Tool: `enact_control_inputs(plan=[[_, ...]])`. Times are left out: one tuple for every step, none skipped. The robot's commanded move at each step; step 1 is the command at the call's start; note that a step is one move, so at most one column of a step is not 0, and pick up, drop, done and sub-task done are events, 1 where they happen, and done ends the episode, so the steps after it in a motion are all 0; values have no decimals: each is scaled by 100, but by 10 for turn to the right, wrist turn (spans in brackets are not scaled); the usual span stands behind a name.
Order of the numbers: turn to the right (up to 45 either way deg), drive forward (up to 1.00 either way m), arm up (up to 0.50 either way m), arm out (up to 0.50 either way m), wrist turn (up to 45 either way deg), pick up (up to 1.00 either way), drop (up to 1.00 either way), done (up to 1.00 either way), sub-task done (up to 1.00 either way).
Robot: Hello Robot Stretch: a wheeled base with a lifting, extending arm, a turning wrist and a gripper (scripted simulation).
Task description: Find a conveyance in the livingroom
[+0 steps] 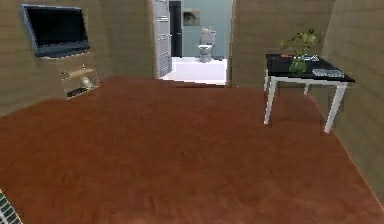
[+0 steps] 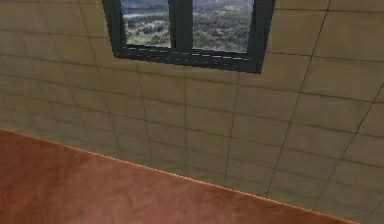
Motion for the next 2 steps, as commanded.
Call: enact_control_inputs(plan=[[0,100,0,0,0,0,0,0,0],[0,100,0,0,0,0,0,0,0]])
